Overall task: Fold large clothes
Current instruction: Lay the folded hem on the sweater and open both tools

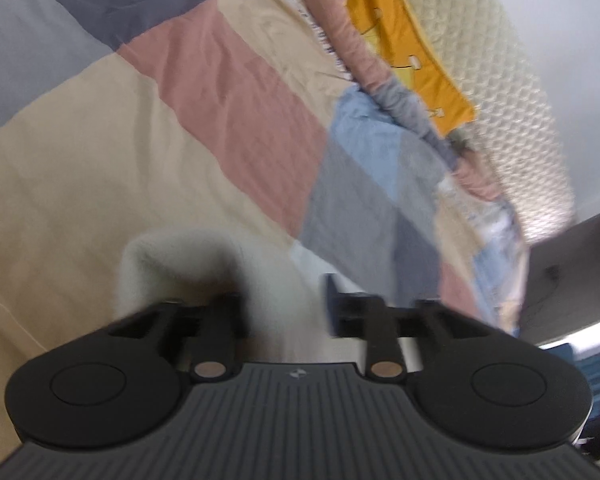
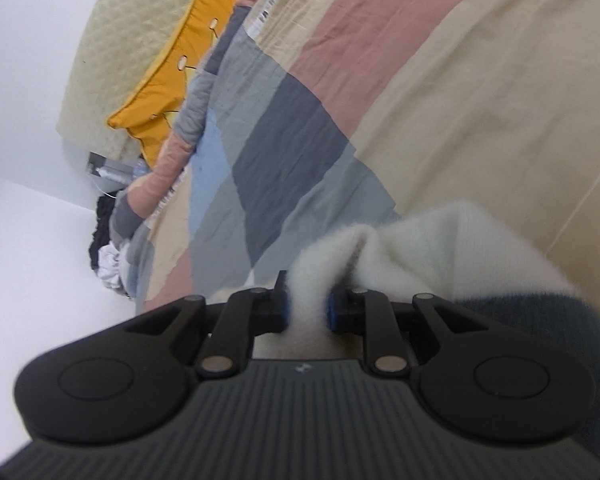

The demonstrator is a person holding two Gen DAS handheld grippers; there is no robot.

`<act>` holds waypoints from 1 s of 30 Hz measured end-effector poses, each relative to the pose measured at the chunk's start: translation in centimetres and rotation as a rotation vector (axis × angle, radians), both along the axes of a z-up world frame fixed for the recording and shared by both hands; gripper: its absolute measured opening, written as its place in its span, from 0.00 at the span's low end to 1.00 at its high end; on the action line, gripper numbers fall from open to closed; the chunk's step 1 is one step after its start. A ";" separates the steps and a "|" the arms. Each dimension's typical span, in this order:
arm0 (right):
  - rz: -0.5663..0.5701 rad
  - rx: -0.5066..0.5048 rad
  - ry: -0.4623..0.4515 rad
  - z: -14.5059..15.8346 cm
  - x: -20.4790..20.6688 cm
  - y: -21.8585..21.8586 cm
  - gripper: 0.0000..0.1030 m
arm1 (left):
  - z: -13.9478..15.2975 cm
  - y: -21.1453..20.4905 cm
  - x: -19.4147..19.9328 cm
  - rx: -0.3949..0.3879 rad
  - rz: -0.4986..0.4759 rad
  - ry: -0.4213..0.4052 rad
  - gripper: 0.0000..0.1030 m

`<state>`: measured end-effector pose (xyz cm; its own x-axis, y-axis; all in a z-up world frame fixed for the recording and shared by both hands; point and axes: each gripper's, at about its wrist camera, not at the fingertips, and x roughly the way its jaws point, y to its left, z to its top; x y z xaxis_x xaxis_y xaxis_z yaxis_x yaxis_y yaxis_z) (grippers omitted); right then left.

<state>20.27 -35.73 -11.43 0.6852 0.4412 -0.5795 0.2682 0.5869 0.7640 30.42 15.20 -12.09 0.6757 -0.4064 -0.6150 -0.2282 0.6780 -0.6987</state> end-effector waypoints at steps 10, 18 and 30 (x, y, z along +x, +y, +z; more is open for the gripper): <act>0.133 0.042 -0.215 4.8 -4.4 1.3 0.60 | 5.7 -0.1 -6.5 -0.002 -0.043 -0.142 0.66; 0.316 -0.034 -0.253 6.7 -5.9 5.3 0.60 | 5.7 -4.2 -8.9 0.249 -0.203 -0.032 0.68; 0.386 -0.373 -0.097 3.2 -2.2 8.3 0.50 | 2.5 -8.1 -6.5 0.509 -0.214 -0.014 0.68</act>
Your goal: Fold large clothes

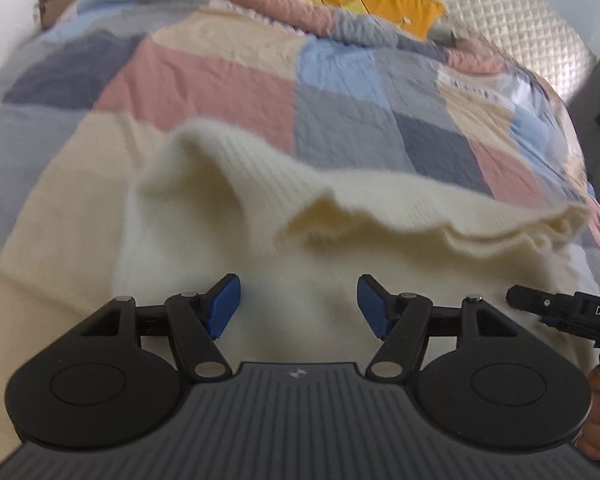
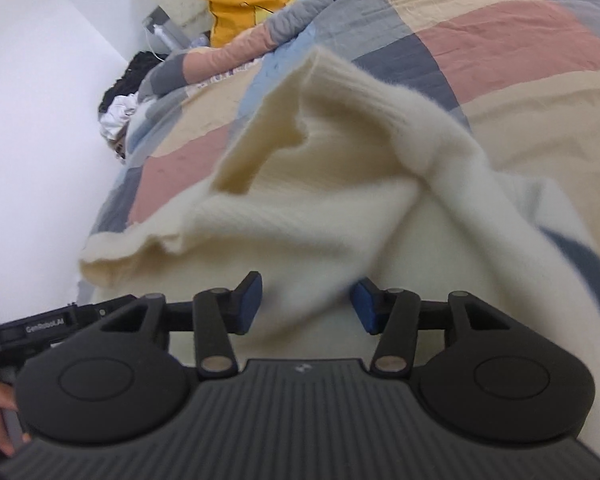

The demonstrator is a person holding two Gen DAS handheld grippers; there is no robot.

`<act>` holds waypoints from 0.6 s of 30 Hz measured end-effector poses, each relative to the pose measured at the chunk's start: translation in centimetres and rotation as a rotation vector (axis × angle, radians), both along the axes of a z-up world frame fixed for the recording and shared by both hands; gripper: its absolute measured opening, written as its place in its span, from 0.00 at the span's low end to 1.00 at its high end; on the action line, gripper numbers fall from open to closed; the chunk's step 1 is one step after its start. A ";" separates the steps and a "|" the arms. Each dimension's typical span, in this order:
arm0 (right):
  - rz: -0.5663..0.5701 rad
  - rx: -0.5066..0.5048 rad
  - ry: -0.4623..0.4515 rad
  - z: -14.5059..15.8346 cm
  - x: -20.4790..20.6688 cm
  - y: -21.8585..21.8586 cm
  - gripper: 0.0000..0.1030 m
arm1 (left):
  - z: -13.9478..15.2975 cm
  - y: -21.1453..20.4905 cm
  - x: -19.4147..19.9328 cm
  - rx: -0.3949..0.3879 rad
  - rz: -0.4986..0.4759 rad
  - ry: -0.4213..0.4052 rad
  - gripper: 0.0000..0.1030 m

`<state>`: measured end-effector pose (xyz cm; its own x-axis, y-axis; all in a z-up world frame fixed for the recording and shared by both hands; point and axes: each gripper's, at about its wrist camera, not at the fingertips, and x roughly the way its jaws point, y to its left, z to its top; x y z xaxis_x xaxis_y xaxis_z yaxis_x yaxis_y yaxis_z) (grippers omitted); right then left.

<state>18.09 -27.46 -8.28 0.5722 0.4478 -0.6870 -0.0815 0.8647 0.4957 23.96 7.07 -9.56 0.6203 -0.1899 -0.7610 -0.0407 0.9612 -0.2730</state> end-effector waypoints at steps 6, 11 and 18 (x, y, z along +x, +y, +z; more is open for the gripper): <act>-0.041 0.008 0.001 -2.2 3.7 -0.4 0.48 | -1.6 0.6 3.2 0.063 0.089 -0.051 0.68; -0.111 0.189 -0.044 -2.7 4.5 -2.9 0.48 | -1.7 3.3 3.7 -0.053 0.191 -0.106 0.68; -0.174 0.215 -0.156 -1.0 3.2 -4.2 0.50 | 0.7 4.7 2.5 0.019 0.307 -0.242 0.68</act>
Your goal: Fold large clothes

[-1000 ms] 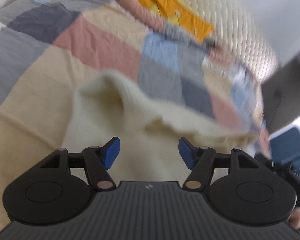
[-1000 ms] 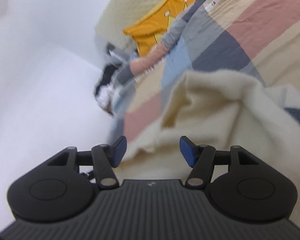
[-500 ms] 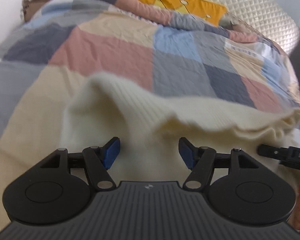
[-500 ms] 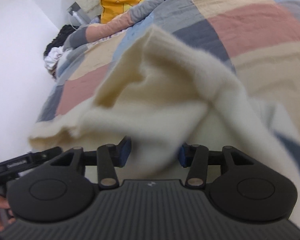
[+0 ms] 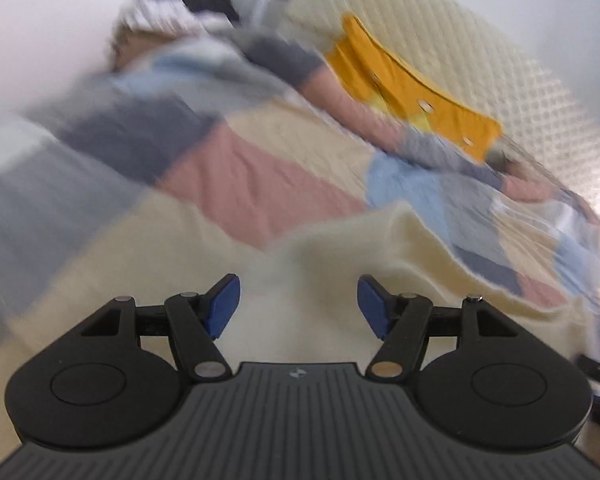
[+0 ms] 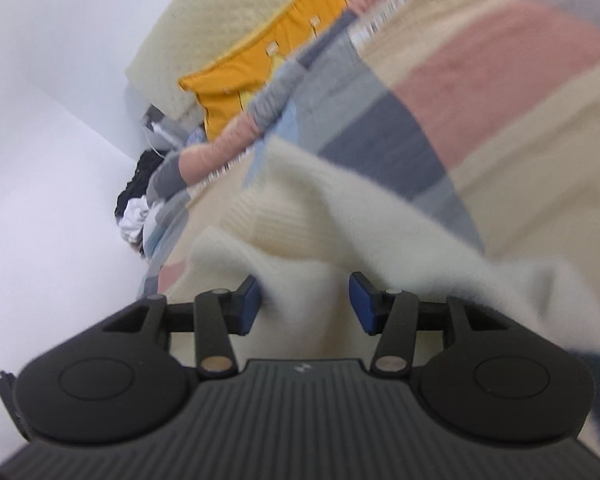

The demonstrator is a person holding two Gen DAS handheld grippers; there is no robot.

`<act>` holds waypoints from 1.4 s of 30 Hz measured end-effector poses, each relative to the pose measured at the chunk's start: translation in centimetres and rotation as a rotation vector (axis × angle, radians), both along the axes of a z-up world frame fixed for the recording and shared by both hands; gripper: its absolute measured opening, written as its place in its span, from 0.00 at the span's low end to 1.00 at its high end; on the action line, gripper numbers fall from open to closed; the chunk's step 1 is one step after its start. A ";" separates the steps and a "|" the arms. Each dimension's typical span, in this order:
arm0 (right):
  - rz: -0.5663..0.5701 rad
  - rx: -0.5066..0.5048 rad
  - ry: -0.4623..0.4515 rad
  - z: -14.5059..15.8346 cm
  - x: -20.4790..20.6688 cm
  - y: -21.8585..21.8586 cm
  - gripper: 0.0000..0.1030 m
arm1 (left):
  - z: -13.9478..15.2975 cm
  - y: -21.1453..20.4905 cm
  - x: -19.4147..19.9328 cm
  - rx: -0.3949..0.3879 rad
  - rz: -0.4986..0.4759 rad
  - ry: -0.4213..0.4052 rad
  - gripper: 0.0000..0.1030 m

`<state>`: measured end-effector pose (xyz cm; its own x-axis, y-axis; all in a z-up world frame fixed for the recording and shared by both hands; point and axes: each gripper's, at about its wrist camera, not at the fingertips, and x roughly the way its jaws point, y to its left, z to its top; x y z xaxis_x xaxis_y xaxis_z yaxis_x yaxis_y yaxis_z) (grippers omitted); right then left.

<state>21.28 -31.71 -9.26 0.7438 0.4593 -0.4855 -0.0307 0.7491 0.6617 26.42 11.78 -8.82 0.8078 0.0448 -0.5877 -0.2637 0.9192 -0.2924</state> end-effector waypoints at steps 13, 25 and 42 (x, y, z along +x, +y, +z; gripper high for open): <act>-0.158 -0.077 0.040 0.9 -1.7 -4.4 0.51 | -1.8 -0.6 -0.2 0.075 -0.038 0.163 0.68; -0.122 -0.325 0.052 -1.0 -0.8 -1.3 0.14 | -1.8 0.5 -0.8 0.008 -0.023 0.124 0.13; -0.208 -0.326 0.077 -3.3 -0.2 -3.8 0.12 | -4.7 2.3 0.4 0.030 -0.064 0.202 0.14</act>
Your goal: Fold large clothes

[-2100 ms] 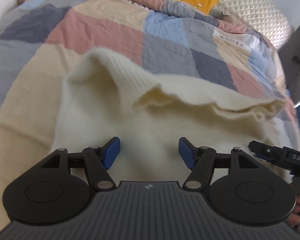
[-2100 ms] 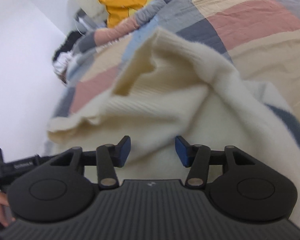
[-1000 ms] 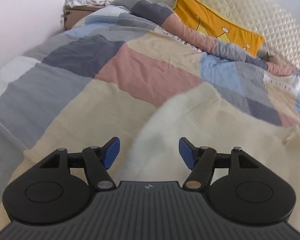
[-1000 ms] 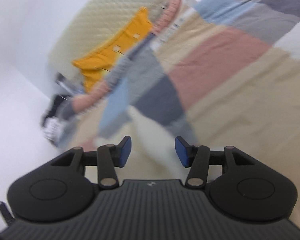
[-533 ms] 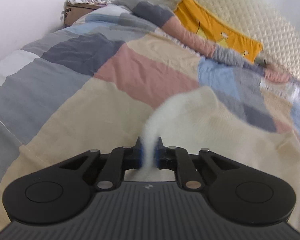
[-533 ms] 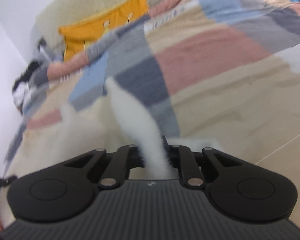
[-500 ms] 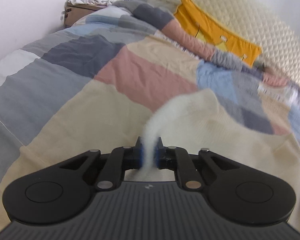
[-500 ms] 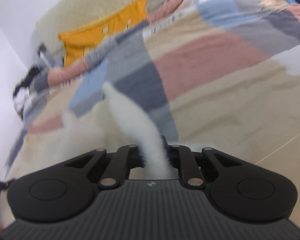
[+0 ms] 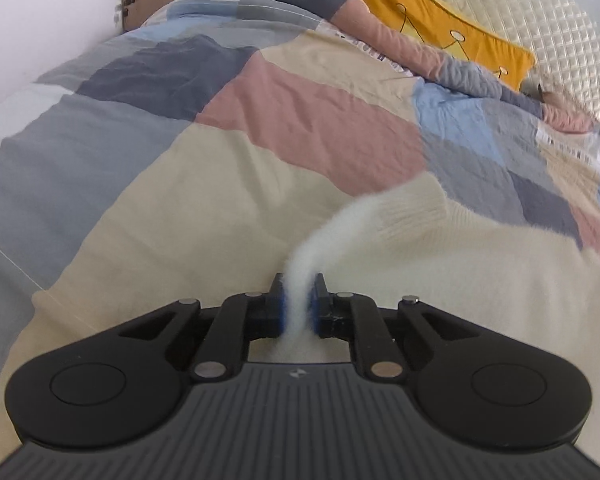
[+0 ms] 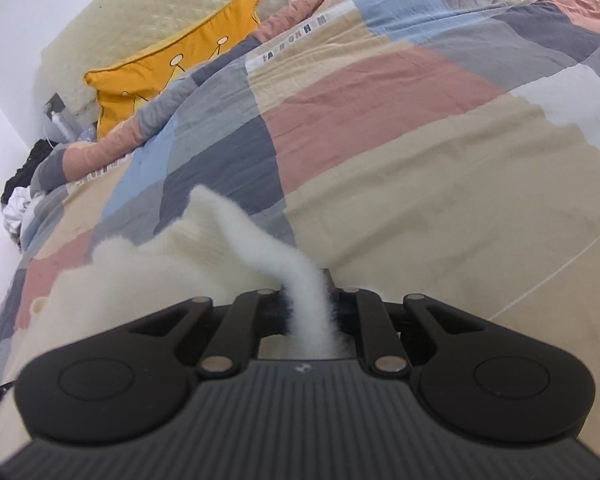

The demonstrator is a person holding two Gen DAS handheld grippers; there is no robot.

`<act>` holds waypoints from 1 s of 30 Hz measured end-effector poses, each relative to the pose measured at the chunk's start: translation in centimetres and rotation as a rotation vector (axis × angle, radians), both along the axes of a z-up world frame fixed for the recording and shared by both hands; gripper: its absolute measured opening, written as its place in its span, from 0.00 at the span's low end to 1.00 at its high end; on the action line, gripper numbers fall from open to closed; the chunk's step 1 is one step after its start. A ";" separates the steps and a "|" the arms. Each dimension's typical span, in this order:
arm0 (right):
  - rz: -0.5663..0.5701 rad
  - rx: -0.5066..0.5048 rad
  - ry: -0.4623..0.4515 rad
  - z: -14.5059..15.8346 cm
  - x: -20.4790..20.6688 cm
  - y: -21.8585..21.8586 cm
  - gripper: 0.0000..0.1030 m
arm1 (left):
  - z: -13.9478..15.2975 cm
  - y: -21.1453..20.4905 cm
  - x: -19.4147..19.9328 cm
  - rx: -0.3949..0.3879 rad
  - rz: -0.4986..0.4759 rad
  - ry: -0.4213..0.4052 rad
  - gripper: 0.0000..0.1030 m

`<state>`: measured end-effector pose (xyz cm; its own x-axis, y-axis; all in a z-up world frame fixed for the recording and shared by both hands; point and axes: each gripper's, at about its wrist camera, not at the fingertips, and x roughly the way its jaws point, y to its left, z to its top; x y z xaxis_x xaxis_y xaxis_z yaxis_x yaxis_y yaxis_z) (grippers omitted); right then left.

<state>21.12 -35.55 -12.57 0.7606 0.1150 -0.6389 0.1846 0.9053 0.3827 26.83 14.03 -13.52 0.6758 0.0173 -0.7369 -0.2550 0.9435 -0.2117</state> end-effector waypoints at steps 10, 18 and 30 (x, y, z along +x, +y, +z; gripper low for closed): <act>0.069 -0.087 -0.130 4.2 -3.6 2.3 0.18 | 4.3 -1.8 -4.0 0.067 -0.025 -0.043 0.35; 0.128 -0.117 -0.222 7.8 -7.4 3.8 0.34 | 8.5 -5.9 -9.2 0.129 -0.139 -0.132 0.39; 0.366 -0.116 -0.146 7.0 -11.3 9.4 0.34 | 7.1 -11.8 -13.9 0.106 -0.297 -0.107 0.39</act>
